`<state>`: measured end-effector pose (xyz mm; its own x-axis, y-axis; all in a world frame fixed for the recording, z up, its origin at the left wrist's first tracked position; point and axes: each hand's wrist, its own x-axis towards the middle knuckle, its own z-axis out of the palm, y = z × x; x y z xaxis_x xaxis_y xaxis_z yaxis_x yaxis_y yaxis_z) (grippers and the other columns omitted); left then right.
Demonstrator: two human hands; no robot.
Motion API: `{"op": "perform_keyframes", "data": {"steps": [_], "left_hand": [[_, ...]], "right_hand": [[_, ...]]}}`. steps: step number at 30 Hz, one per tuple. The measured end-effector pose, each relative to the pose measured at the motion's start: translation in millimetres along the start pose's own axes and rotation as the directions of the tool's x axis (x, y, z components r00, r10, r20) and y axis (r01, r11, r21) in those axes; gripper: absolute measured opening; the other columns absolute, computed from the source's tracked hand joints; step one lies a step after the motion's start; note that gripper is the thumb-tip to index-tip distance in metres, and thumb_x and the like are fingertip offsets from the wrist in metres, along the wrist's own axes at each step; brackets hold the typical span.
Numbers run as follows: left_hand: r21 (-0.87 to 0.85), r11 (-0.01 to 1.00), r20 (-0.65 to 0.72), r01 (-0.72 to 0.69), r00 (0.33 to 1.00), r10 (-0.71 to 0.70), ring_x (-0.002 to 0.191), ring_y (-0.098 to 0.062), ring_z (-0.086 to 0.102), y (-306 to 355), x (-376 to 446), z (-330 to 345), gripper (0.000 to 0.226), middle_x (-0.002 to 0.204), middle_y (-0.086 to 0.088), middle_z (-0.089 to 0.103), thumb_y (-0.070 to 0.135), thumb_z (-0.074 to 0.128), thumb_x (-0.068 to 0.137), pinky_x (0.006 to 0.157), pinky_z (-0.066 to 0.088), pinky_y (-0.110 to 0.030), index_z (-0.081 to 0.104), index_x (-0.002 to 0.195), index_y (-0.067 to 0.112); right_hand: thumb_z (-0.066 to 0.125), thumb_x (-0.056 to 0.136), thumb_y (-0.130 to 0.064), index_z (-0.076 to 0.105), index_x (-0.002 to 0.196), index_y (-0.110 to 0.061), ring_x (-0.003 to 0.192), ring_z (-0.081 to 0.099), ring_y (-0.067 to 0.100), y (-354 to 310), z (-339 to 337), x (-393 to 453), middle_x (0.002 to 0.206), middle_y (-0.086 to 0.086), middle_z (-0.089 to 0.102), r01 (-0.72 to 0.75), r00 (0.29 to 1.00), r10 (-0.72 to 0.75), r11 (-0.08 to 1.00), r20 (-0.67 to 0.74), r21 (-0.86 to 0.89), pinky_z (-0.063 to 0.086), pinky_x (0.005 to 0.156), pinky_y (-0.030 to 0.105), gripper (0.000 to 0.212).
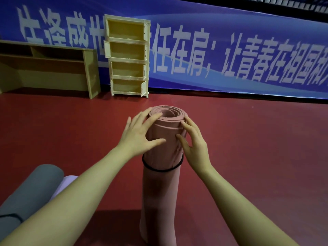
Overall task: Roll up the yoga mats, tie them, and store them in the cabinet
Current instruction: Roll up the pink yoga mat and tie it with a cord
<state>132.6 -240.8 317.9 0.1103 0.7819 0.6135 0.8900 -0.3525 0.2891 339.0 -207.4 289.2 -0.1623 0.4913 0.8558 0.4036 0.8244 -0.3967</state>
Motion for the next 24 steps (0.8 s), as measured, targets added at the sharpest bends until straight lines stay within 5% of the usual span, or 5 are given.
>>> {"op": "perform_keyframes", "data": {"steps": [4,7,10,14,24], "left_hand": [[0.096,0.988,-0.083,-0.118,0.989,0.126,0.144,-0.02,0.019,0.5,1.1,3.0,0.079,0.154,0.006,0.027,0.066,0.045,0.076,0.116,0.017,-0.054,0.022,0.146,0.038],[0.157,0.978,-0.099,-0.139,0.983,0.156,0.142,-0.026,0.025,4.4,4.8,4.1,0.071,0.149,0.001,0.036,0.063,0.044,0.079,0.115,0.017,-0.053,0.029,0.145,0.039],[0.222,0.954,-0.17,-0.202,0.955,0.242,0.139,-0.022,0.032,10.2,9.4,7.4,0.067,0.147,-0.002,0.042,0.056,0.048,0.081,0.114,0.022,-0.052,0.048,0.138,0.022],[0.238,0.947,-0.16,-0.217,0.953,0.259,0.135,-0.021,0.039,10.6,7.5,7.3,0.066,0.139,-0.002,0.051,0.055,0.047,0.082,0.11,0.028,-0.057,0.045,0.139,0.022],[0.245,0.947,-0.143,-0.207,0.959,0.246,0.136,-0.027,0.039,11.9,0.4,-2.5,0.064,0.14,-0.003,0.05,0.056,0.044,0.084,0.109,0.021,-0.059,0.042,0.141,0.026]], "right_hand": [[0.068,0.086,-0.013,0.063,0.116,0.001,0.126,0.049,0.015,3.7,5.4,1.5,0.137,0.007,0.051,0.027,0.998,-0.028,1.0,-0.048,-0.008,0.037,0.104,0.015,0.033],[0.061,0.088,-0.02,0.067,0.108,-0.001,0.12,0.055,0.017,7.7,7.5,2.0,0.135,0.011,0.055,0.048,0.997,-0.049,0.999,-0.065,-0.024,0.044,0.099,0.019,0.028],[0.061,0.088,-0.02,0.068,0.099,-0.005,0.114,0.06,0.016,8.7,7.2,2.8,0.134,0.008,0.057,0.041,0.997,-0.044,0.998,-0.068,-0.043,0.052,0.089,0.026,0.02],[0.064,0.084,-0.021,0.064,0.089,-0.014,0.107,0.058,0.009,6.9,-1.9,9.8,0.127,0.001,0.061,0.084,0.995,-0.092,0.982,-0.038,-0.17,0.05,0.075,0.032,0.009],[0.056,0.087,-0.025,0.063,0.081,-0.01,0.12,0.056,0.018,-0.2,-3.9,18.1,0.124,0.002,0.064,0.175,0.984,-0.175,0.967,0.013,-0.185,0.017,0.111,0.042,0.018]]}}
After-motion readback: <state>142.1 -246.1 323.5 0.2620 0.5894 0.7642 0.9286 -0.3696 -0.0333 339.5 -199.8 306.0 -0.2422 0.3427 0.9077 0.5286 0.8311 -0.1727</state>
